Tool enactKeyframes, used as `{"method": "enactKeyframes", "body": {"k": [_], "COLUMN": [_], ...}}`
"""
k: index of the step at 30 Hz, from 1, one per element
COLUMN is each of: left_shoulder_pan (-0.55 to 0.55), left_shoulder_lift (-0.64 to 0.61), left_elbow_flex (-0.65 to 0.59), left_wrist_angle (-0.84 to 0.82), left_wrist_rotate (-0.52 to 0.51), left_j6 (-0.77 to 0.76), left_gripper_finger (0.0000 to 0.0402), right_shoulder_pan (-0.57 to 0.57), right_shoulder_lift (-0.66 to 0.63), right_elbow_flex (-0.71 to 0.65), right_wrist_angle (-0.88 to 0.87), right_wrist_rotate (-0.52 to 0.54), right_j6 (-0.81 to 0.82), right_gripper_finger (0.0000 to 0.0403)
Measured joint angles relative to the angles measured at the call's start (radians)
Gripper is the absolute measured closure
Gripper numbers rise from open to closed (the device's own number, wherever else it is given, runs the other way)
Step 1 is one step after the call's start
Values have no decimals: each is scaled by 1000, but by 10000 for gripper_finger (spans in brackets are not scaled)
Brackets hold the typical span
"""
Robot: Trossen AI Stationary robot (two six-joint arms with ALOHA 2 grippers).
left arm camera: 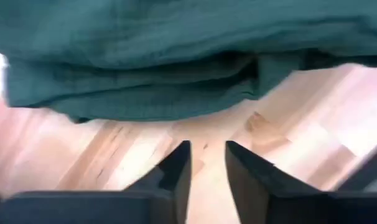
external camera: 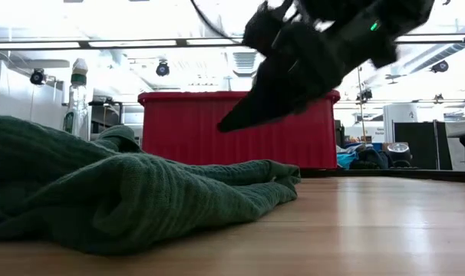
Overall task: Fold Laundry from Bin
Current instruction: Fold the green polo shirt
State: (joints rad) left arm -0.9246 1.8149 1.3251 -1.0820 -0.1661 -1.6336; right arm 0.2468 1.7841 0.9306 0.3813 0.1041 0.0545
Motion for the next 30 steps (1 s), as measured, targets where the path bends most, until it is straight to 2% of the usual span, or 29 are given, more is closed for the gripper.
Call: {"method": "enactKeyframes", "body": {"k": [3,6,13,17,23,26,30], "left_shoulder_pan": [-5,5,42,45,70,104,170], "left_shoulder_lift": [0,0,-9,-6,0,4,3], "left_elbow_flex": [-95,-181,-315,-331,-337,-346,-345], "left_wrist_angle": [86,128,249,222,121,45,29], "left_wrist_rotate": [-3,-5,-18,-94,-180,-258,-333], "left_j6": [-31,-50,-77,-103,-122,-134,-88], "left_gripper_finger": [368,396,394,400,401,401,401], "right_shoulder_pan": [-26,-46,-50,-56,-53,-45,-12], "right_shoulder_lift": [44,68,57,49,49,49,49], "right_elbow_flex": [4,12,11,11,11,11,12], "right_wrist_angle": [73,66,-47,-103,-203,-231,-242], "right_wrist_rotate": [-67,-35,178,196,172,112,24], "right_j6": [-28,-15,67,162,286,299,302], "right_gripper_finger": [390,390,390,390,390,390,390]}}
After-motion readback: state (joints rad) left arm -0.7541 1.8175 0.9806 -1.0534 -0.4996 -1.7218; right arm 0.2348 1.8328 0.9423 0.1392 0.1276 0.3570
